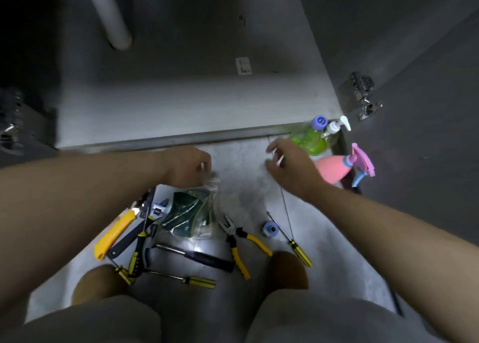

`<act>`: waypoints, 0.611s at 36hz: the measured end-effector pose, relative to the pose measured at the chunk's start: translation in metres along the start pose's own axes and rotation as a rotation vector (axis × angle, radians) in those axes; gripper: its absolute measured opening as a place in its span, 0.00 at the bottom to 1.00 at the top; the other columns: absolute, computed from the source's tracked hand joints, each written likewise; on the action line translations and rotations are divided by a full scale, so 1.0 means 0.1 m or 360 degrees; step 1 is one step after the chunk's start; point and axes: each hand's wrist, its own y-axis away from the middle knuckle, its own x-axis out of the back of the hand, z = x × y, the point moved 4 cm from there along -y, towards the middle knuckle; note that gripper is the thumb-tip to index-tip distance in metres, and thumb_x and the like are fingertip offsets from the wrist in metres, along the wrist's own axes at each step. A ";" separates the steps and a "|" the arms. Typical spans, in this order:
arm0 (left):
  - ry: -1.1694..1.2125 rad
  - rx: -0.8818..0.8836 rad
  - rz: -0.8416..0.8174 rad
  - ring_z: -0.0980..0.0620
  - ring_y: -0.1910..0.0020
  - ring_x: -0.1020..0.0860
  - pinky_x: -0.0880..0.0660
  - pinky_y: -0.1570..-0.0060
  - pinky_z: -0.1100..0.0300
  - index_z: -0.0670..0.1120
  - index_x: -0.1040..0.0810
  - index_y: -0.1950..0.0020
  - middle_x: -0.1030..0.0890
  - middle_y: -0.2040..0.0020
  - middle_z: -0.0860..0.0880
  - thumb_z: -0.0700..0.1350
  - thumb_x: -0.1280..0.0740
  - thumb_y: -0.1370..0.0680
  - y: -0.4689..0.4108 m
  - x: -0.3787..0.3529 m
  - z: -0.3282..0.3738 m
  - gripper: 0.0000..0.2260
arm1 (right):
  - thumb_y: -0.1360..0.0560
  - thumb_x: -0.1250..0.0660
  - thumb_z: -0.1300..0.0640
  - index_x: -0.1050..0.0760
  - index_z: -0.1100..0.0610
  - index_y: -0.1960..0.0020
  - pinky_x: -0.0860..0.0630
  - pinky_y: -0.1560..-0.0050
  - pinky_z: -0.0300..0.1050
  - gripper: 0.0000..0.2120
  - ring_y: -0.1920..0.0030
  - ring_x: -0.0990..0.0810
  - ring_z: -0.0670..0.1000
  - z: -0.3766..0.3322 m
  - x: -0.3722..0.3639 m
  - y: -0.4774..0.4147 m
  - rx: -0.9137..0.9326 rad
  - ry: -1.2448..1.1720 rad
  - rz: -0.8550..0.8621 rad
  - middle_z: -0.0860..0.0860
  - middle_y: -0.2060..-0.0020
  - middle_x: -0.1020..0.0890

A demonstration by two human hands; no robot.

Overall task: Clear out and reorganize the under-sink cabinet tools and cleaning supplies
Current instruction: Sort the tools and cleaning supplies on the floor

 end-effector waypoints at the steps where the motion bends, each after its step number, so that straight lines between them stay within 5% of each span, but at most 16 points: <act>1: -0.0029 0.0075 -0.0024 0.48 0.41 0.23 0.26 0.44 0.57 0.48 0.27 0.31 0.22 0.36 0.46 0.51 0.29 0.22 0.06 -0.04 -0.08 0.21 | 0.25 0.29 0.59 0.23 0.58 0.46 0.25 0.52 0.49 0.10 0.60 0.25 0.51 -0.01 -0.19 0.08 -0.0043 -0.0093 -0.0153 0.55 0.58 0.21; 4: -0.0062 0.0383 -0.0122 0.43 0.38 0.23 0.25 0.42 0.55 0.44 0.32 0.29 0.22 0.35 0.42 0.54 0.26 0.25 0.22 -0.19 -0.32 0.30 | 0.24 0.28 0.49 0.23 0.56 0.40 0.25 0.49 0.44 0.17 0.52 0.20 0.51 -0.02 -0.77 0.29 -0.0373 -0.0255 -0.0773 0.52 0.51 0.19; 6: 0.0003 0.0574 -0.0240 0.44 0.44 0.21 0.23 0.44 0.53 0.42 0.30 0.35 0.19 0.40 0.41 0.55 0.26 0.25 0.31 -0.29 -0.43 0.26 | 0.24 0.29 0.43 0.28 0.56 0.31 0.26 0.44 0.45 0.27 0.43 0.22 0.53 -0.01 -1.12 0.39 -0.0519 -0.0310 -0.1080 0.53 0.41 0.21; 9: 0.0177 0.0698 -0.0328 0.47 0.50 0.22 0.24 0.51 0.56 0.41 0.22 0.45 0.20 0.46 0.43 0.58 0.27 0.24 0.34 -0.48 -0.52 0.21 | 0.25 0.30 0.39 0.36 0.57 0.25 0.28 0.40 0.45 0.36 0.37 0.25 0.54 -0.03 -1.49 0.43 -0.0610 -0.0372 -0.1187 0.54 0.32 0.26; 12: 0.0650 0.0776 -0.0265 0.45 0.42 0.22 0.24 0.40 0.56 0.36 0.26 0.32 0.22 0.38 0.43 0.56 0.27 0.24 0.29 -0.73 -0.50 0.30 | 0.28 0.30 0.34 0.36 0.58 0.25 0.31 0.46 0.43 0.41 0.38 0.25 0.54 -0.02 -1.73 0.38 -0.0674 -0.0354 -0.1120 0.54 0.34 0.25; 14: 0.0915 0.0847 -0.0131 0.43 0.42 0.20 0.23 0.38 0.51 0.36 0.24 0.33 0.20 0.39 0.40 0.52 0.27 0.23 0.24 -0.88 -0.45 0.25 | 0.31 0.31 0.30 0.28 0.54 0.33 0.32 0.50 0.44 0.37 0.40 0.23 0.54 0.00 -1.81 0.34 -0.0660 -0.0286 -0.1047 0.50 0.45 0.22; 17: 0.1233 0.0920 0.0033 0.43 0.46 0.17 0.21 0.40 0.48 0.39 0.20 0.40 0.16 0.44 0.41 0.49 0.28 0.21 0.14 -1.08 -0.39 0.16 | 0.29 0.30 0.35 0.18 0.48 0.58 0.30 0.59 0.41 0.17 0.57 0.17 0.46 -0.07 -1.85 0.29 -0.0565 -0.0420 -0.0985 0.44 0.62 0.17; 19: 0.1410 0.0928 0.0086 0.43 0.51 0.16 0.18 0.44 0.47 0.43 0.19 0.49 0.16 0.52 0.43 0.48 0.28 0.21 0.10 -1.16 -0.35 0.08 | 0.27 0.29 0.40 0.17 0.52 0.59 0.29 0.63 0.39 0.14 0.62 0.18 0.44 -0.16 -1.84 0.28 -0.0581 -0.0559 -0.1001 0.47 0.64 0.15; 22: 0.1610 0.0940 0.0194 0.51 0.61 0.18 0.18 0.61 0.59 0.49 0.24 0.55 0.20 0.59 0.49 0.48 0.27 0.21 0.05 -1.15 -0.33 0.08 | 0.26 0.27 0.48 0.18 0.51 0.61 0.29 0.66 0.35 0.09 0.67 0.20 0.40 -0.29 -1.74 0.30 -0.0587 -0.0797 -0.0935 0.44 0.68 0.17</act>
